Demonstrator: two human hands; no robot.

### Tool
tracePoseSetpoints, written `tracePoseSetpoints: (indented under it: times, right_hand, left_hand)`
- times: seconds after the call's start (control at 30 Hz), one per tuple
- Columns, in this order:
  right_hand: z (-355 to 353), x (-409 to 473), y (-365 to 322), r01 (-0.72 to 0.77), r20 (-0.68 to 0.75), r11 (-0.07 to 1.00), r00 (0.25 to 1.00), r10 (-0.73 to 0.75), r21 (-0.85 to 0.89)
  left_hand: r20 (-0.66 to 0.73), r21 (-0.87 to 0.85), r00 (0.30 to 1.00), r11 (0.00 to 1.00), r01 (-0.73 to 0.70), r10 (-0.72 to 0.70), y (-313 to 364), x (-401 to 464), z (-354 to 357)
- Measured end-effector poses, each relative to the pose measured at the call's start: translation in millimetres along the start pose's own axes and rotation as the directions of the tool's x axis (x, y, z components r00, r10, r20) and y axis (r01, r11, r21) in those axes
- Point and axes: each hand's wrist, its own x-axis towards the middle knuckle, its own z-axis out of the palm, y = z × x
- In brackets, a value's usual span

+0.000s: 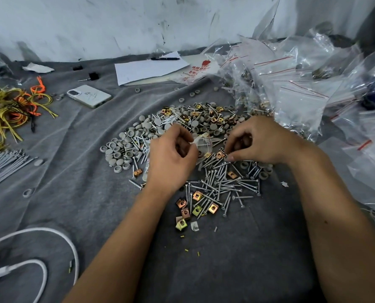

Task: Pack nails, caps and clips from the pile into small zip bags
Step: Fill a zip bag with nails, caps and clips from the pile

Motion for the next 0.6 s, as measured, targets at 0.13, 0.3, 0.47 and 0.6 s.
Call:
tracePoseSetpoints:
  times: [0.13, 0.3, 0.47, 0.6]
  right_hand:
    - [6, 4, 0, -0.021, 0.056, 1.0, 0.998, 0.021, 0.002]
    - [6, 4, 0, -0.05, 0.061, 0.996, 0.997, 0.054, -0.073]
    - [8, 4, 0, -0.076, 0.082, 0.996, 0.993, 0.08, -0.05]
    - [10, 3, -3, -0.016, -0.038, 1.0, 0.999, 0.016, 0.022]
  left_hand:
    - [-0.008, 0.019, 1.0, 1.0, -0.016, 0.017, 0, 0, 1]
    - [-0.01, 0.048, 1.0, 0.999, -0.01, 0.01, 0, 3, 3]
    - [0.012, 0.084, 1.0, 0.996, 0.014, -0.015, -2, 10, 5]
    - [0.061, 0.119, 0.991, 0.985, -0.128, 0.121, 0, 15, 7]
